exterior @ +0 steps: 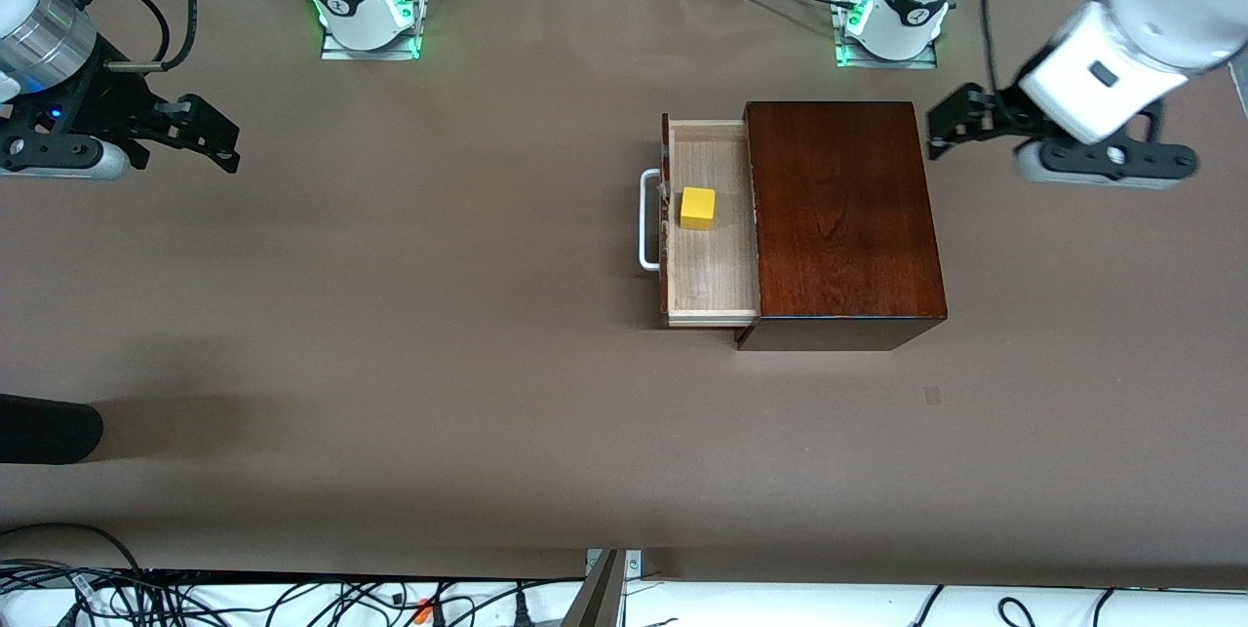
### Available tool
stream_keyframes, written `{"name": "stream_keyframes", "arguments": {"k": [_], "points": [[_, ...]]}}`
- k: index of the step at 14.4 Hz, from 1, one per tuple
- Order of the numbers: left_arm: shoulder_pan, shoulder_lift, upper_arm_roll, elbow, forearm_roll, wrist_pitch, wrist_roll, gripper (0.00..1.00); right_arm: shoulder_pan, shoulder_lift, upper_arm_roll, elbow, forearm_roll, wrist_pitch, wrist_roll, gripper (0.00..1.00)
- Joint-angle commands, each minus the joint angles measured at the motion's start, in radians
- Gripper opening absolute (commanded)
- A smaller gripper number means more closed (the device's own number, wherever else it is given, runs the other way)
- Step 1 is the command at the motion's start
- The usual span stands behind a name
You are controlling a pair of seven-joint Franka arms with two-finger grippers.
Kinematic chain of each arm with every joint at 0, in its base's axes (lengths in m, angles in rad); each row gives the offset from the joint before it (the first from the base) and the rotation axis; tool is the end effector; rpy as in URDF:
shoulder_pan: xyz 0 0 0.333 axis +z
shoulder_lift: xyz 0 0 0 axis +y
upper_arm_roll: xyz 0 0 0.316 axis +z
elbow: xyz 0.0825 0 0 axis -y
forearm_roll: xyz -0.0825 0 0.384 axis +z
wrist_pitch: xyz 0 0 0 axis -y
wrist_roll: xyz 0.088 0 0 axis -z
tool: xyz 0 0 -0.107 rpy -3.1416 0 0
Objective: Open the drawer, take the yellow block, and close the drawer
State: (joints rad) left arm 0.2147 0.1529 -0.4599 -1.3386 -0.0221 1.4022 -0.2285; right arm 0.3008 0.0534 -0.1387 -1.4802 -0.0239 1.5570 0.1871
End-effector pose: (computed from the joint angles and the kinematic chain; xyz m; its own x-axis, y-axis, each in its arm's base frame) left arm 0.5669 -0.1204 0.6396 0.9956 -0.0206 -0.0915 -0.0142 -0.9974 0.0707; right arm 0.5628 0.0918 0.6363 0.9993 -0.0249 0.0293 -0.0257 -0.9993 0.0263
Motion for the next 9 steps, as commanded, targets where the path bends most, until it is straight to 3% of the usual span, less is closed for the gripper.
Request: {"name": "stream_keyframes", "arguments": {"k": [1, 4, 6, 9], "points": [[-0.070, -0.062, 0.143, -0.034, -0.038, -0.014, 0.095, 1.00, -0.003, 0.005, 0.001, 0.018, 0.015, -0.011, 0.008, 1.00], [-0.199, -0.082, 0.338, -0.054, -0.058, -0.041, 0.207, 1.00, -0.005, 0.005, 0.001, 0.018, 0.015, -0.014, 0.008, 1.00], [-0.260, -0.117, 0.430, -0.121, -0.064, -0.014, 0.247, 1.00, -0.003, 0.005, 0.001, 0.018, 0.015, -0.015, 0.008, 1.00], [-0.265, -0.153, 0.452, -0.194, -0.064, 0.056, 0.265, 1.00, -0.005, 0.005, 0.001, 0.018, 0.015, -0.023, 0.008, 1.00]]}}
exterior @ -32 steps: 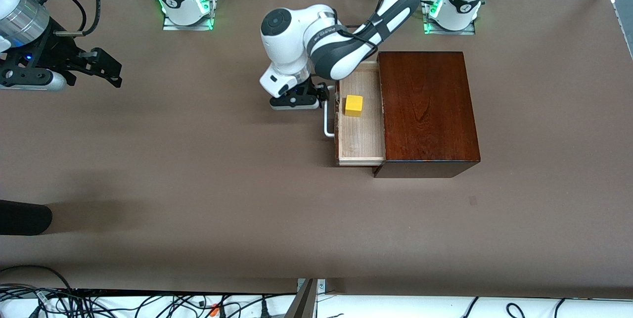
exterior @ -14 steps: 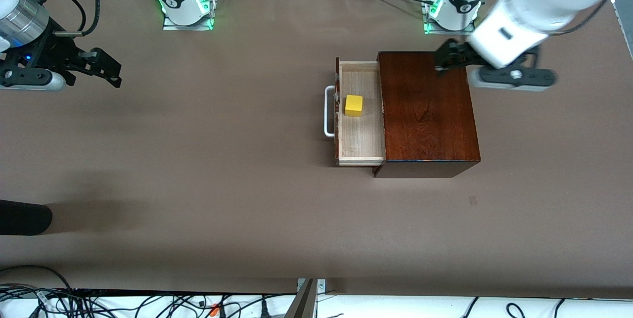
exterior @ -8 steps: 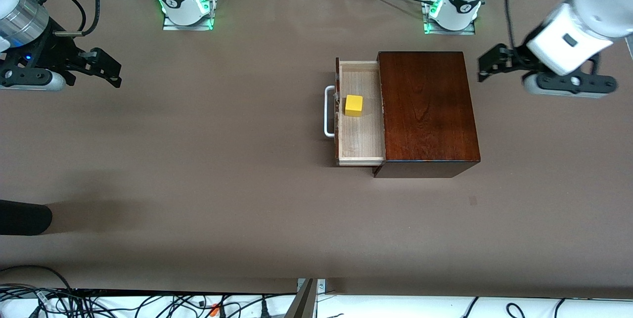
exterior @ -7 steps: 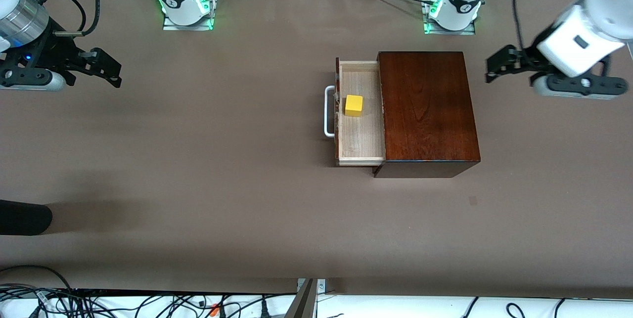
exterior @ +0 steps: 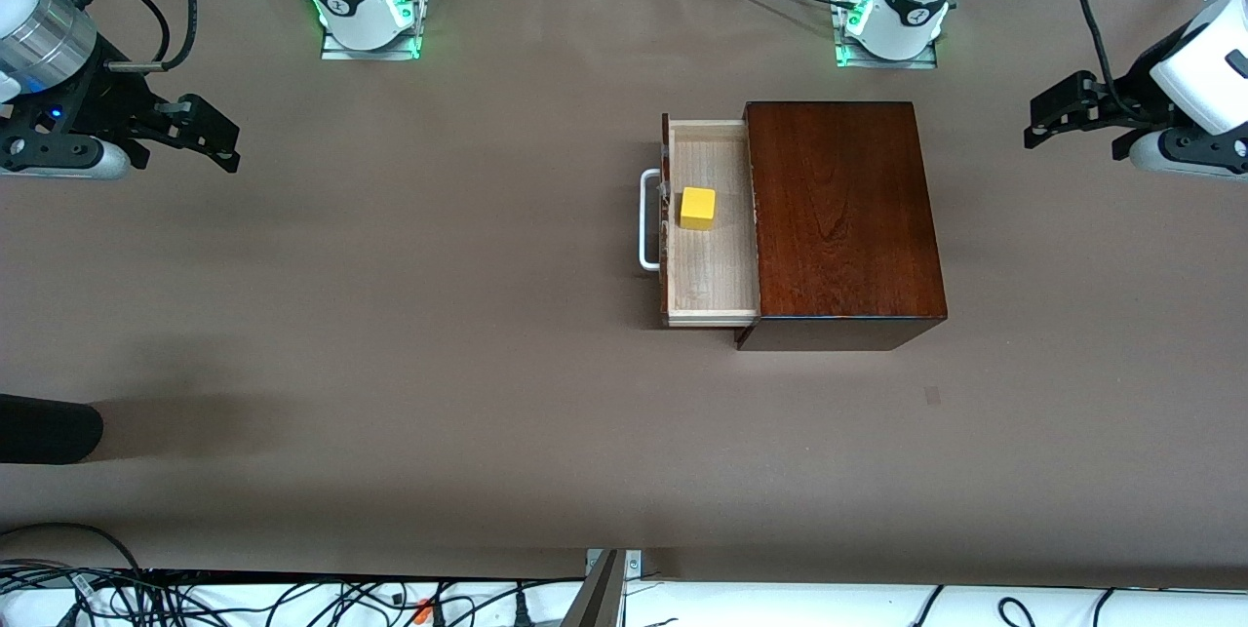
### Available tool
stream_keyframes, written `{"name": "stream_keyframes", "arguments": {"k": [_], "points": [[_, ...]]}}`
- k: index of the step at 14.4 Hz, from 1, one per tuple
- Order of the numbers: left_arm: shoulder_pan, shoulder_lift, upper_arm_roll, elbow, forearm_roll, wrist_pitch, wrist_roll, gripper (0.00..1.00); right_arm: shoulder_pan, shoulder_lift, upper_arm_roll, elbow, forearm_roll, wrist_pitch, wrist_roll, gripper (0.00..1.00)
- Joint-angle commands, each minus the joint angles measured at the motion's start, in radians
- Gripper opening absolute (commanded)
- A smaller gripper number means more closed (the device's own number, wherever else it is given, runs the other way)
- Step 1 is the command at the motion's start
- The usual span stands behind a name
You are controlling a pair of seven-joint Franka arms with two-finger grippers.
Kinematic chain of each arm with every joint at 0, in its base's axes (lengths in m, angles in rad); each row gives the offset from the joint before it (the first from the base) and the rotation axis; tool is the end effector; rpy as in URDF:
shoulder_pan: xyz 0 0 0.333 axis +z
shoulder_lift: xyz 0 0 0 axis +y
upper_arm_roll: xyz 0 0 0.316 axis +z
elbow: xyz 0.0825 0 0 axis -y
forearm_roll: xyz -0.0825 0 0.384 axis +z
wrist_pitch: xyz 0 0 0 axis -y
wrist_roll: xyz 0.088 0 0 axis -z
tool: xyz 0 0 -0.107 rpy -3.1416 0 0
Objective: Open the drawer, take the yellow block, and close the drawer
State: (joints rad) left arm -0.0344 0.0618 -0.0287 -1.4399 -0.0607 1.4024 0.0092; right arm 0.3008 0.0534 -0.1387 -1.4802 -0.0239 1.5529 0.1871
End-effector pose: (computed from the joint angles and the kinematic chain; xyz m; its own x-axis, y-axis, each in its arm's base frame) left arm 0.5547 -0.0418 0.6372 0.9918 -0.0822 -0.0982 -0.0762 -0.9951 0.0632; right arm 0.5624 0.0917 0.6359 0.9994 -0.0250 0.0253 -0.0257 -0.9993 0.0270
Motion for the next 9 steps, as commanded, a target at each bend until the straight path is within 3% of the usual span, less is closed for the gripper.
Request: {"name": "stream_keyframes", "arguments": {"k": [1, 9], "points": [[-0.010, -0.062, 0.013, -0.094, -0.025, 0.064, 0.014, 1.00, -0.003, 0.005, 0.001, 0.018, 0.013, -0.019, 0.006, 1.00], [0.014, -0.062, -0.026, -0.113, -0.025, 0.119, -0.051, 1.00, 0.001, 0.011, 0.005, 0.011, 0.018, 0.010, -0.009, 1.00]]}}
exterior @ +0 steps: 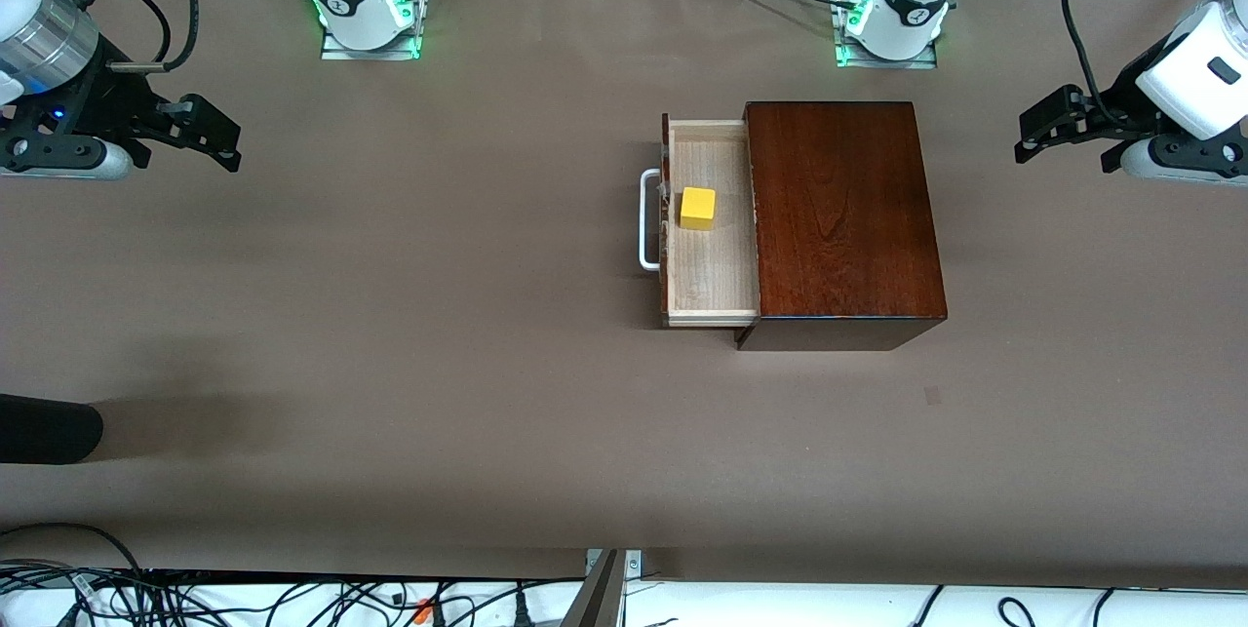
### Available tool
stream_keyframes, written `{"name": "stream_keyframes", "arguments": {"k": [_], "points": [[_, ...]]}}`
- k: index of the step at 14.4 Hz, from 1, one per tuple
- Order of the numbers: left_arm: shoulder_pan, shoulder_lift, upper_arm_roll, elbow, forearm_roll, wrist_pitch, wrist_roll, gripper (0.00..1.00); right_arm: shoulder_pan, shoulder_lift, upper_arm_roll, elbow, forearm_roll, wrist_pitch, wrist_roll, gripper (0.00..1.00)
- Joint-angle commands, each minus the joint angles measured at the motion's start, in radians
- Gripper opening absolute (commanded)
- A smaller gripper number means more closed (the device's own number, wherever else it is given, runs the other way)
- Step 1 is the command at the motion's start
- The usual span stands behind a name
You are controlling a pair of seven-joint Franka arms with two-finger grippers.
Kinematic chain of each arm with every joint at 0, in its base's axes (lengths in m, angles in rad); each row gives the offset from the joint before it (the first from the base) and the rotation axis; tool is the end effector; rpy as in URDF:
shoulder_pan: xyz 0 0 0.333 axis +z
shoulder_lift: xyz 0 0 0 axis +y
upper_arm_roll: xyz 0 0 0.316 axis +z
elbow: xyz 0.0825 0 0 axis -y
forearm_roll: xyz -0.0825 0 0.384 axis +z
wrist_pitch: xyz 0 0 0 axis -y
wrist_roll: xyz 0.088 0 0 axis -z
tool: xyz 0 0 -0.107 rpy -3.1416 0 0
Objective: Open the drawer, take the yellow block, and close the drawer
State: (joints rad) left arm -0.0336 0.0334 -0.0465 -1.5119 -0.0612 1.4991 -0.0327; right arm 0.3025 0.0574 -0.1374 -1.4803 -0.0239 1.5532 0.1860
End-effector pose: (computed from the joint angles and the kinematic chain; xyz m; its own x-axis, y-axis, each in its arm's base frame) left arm 0.5554 -0.0510 0.6276 0.9975 -0.0518 -0.0480 -0.0488 -0.9969 0.0612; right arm 0.5633 0.0937 0.6336 0.9995 -0.0209 0.0216 -0.0215 -0.9994 0.0282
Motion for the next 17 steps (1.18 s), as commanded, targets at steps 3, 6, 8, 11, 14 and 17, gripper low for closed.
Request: {"name": "stream_keyframes", "arguments": {"k": [3, 6, 8, 11, 14, 17], "points": [[0.020, -0.032, -0.019, -0.039, -0.023, 0.021, -0.006, 1.00, 0.004, 0.004, 0.010, 0.021, 0.019, 0.016, -0.013, 1.00], [0.020, -0.032, -0.019, -0.039, -0.023, 0.020, -0.001, 1.00, 0.012, 0.015, 0.016, 0.011, 0.018, -0.008, -0.014, 1.00], [0.020, -0.032, -0.019, -0.040, -0.022, 0.016, 0.004, 1.00, 0.020, 0.015, 0.033, 0.014, 0.016, -0.015, -0.020, 1.00], [0.020, -0.030, -0.019, -0.040, -0.022, 0.015, 0.005, 1.00, 0.035, 0.028, 0.053, 0.003, 0.015, -0.089, -0.023, 1.00], [0.020, -0.030, -0.019, -0.040, -0.022, 0.015, 0.005, 1.00, 0.078, 0.032, 0.068, 0.008, 0.022, -0.118, -0.013, 1.00], [0.020, -0.030, -0.019, -0.039, -0.022, 0.016, 0.005, 1.00, 0.119, 0.061, 0.070, 0.009, 0.062, -0.062, 0.003, 1.00]]}}
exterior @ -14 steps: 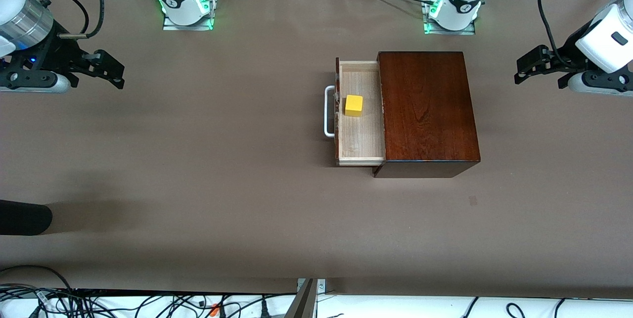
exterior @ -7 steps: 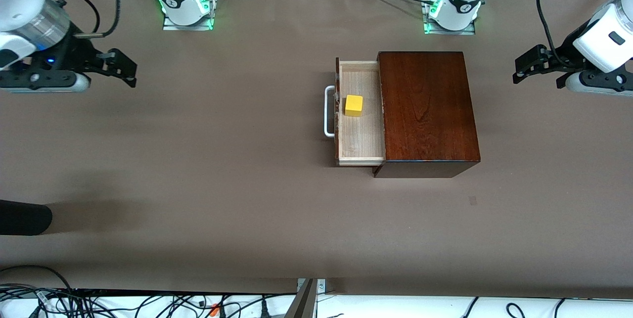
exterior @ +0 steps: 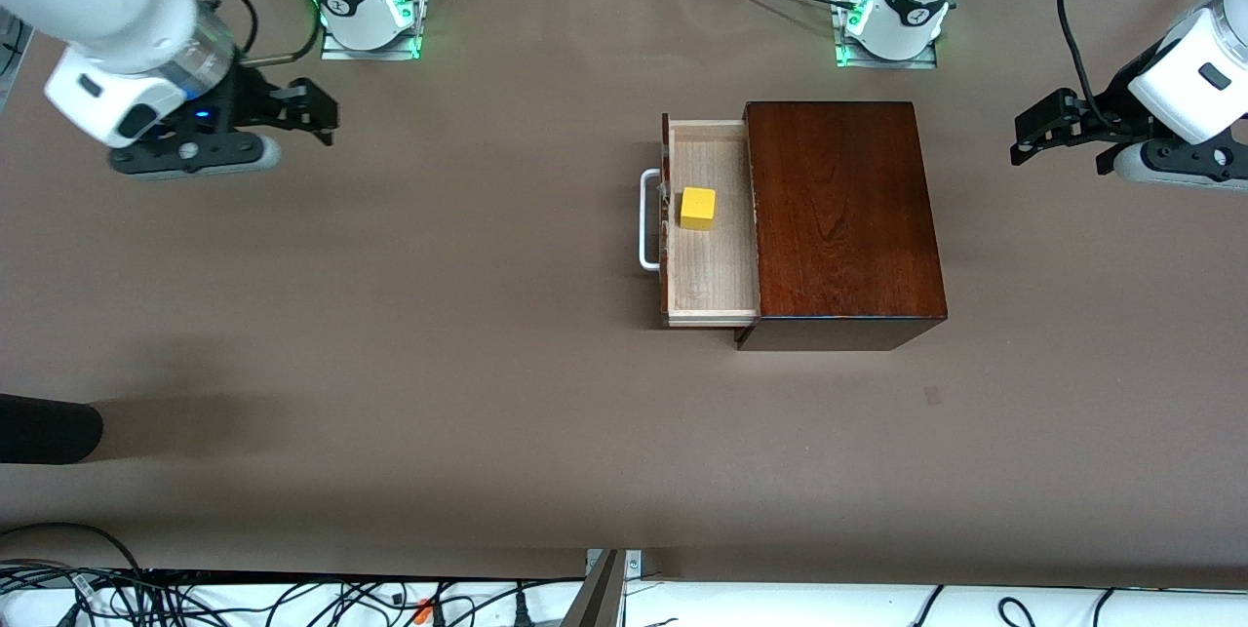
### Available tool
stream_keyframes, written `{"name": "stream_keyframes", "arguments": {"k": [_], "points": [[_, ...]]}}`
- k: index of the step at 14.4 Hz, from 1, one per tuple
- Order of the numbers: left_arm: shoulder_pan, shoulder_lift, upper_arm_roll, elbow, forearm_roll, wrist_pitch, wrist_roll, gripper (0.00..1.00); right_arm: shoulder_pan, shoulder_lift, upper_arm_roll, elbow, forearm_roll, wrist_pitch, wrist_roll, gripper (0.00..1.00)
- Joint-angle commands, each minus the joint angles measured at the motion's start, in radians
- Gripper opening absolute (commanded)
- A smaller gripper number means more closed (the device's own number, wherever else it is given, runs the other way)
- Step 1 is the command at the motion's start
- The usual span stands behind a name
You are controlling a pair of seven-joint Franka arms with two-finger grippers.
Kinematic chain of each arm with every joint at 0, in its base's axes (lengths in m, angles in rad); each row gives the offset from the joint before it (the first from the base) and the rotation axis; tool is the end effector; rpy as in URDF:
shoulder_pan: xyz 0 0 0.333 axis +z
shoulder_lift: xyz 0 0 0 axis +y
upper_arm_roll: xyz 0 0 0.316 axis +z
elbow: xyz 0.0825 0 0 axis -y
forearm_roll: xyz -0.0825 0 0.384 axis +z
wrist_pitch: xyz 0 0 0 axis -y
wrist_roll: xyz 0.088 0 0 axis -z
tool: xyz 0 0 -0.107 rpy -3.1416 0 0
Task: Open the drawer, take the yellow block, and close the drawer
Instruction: 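Move the right gripper over the yellow cube in the drawer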
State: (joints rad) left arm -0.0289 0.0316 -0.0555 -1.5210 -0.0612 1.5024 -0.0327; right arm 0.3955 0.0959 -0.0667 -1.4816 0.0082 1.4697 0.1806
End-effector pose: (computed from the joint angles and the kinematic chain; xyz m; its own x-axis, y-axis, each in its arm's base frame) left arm 0.5549 -0.0533 0.6247 0.9971 -0.0559 -0.0520 -0.0526 -0.9967 0.0612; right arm 0.5412 0.1877 0.6038 0.9836 0.1463 -0.1060 0.1489 -0.9887 0.0175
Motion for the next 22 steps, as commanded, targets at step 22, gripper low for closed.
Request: {"name": "stream_keyframes", "arguments": {"k": [22], "points": [[0.015, -0.027, -0.010, -0.030, -0.022, 0.013, 0.005, 1.00, 0.519, 0.514, -0.002, 0.261, 0.047, 0.530, 1.029, 1.00]]}}
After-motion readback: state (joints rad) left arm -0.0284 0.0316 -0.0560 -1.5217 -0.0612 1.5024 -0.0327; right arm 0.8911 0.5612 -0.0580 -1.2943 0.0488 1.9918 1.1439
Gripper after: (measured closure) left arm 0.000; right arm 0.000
